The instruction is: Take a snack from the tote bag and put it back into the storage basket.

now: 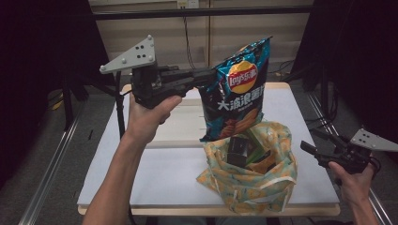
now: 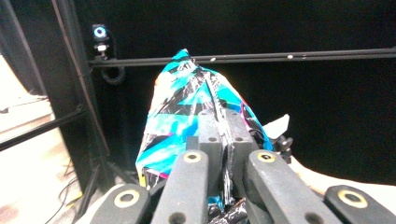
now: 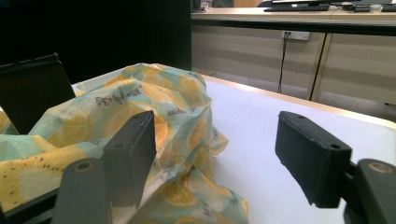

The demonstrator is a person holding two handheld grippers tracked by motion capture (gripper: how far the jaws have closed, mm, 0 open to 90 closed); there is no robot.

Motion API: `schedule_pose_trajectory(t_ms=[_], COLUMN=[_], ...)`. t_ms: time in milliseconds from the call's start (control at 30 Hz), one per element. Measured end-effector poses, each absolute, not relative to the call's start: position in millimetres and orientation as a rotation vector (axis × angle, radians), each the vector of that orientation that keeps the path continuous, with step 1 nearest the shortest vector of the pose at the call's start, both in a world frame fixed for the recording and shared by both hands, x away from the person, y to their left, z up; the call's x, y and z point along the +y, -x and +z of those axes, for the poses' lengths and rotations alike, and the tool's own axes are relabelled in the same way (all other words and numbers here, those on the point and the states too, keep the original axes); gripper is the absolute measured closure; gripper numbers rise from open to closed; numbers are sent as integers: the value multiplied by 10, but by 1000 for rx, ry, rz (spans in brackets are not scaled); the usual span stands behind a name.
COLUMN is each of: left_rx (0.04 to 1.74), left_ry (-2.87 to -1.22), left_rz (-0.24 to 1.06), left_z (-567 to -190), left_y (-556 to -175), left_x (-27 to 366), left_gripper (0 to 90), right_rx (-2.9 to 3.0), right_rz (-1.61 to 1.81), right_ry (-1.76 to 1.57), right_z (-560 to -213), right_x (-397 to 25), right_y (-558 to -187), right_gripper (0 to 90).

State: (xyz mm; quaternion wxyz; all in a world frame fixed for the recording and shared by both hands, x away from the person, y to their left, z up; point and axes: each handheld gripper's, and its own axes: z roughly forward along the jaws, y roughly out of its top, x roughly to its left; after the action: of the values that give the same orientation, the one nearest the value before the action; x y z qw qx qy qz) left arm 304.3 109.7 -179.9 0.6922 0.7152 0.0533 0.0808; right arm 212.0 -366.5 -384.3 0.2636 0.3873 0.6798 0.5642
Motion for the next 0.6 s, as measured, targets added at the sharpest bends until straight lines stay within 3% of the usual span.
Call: schedule_pose_trajectory(t_ms=[433, 600], left_rx=[197, 242], left_ry=[-1605, -1613], left_rz=[244, 266], left_z=[-1889, -1944], left_y=[-3178, -3244], left_x=[1545, 1680], left_gripper=[884, 883], right_rx=[1835, 1803], right_rz=[1518, 1525], right_ry=[-1049, -1053], right_z=[-3842, -3830], right_x=[-3634, -3626], right_y=[-2109, -2098], right_gripper=[203, 120])
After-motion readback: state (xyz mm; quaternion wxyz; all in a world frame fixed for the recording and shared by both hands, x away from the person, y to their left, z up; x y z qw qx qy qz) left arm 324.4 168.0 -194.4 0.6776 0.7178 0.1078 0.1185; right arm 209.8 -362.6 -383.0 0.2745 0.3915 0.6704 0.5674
